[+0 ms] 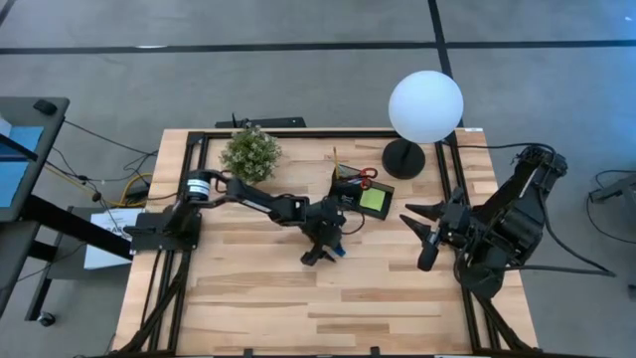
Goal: Pick and place office supplies into organizer
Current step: Put the blue eraser into the black desk organizer
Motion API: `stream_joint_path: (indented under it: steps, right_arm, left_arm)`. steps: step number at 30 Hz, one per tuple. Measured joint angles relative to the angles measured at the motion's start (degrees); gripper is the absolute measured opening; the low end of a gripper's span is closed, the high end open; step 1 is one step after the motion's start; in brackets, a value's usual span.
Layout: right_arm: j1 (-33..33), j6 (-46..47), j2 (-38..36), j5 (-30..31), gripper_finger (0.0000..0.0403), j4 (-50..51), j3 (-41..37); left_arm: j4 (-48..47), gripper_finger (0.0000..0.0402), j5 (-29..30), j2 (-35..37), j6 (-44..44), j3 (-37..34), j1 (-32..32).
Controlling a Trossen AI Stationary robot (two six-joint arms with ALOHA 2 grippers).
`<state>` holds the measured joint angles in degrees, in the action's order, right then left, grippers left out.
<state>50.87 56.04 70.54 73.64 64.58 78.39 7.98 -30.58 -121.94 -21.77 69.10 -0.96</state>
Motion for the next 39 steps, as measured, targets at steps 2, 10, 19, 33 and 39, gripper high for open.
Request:
stream_joint_path:
  steps: [2, 10, 19, 33, 39]
  right_arm:
    - [0.00, 0.08, 0.00, 0.11, 0.0119, -0.57, -0.02]
    - [-0.02, 0.97, 0.00, 1.52, 0.0119, -1.01, -0.02]
    - [-2.38, 0.99, 0.02, 1.42, 0.0119, -1.22, -0.01]
    - [-4.50, 0.99, 0.02, 1.01, 0.0119, -1.23, -0.02]
    - [-4.37, 1.01, 0.02, 0.02, 0.0119, -1.95, -0.01]
  left_arm:
    - [0.83, 0.0183, 0.24, -1.31, -0.19, 0.20, 0.04]
    - [6.72, 0.0183, -1.98, -4.48, 0.43, 0.17, -1.58]
    - [8.10, 0.0183, 0.38, -4.78, 0.57, 0.18, -3.19]
    - [7.56, 0.0061, 6.80, -4.64, 5.91, 0.17, -2.54]
    - [5.39, 0.0014, 10.54, -2.08, 19.57, 1.15, -3.80]
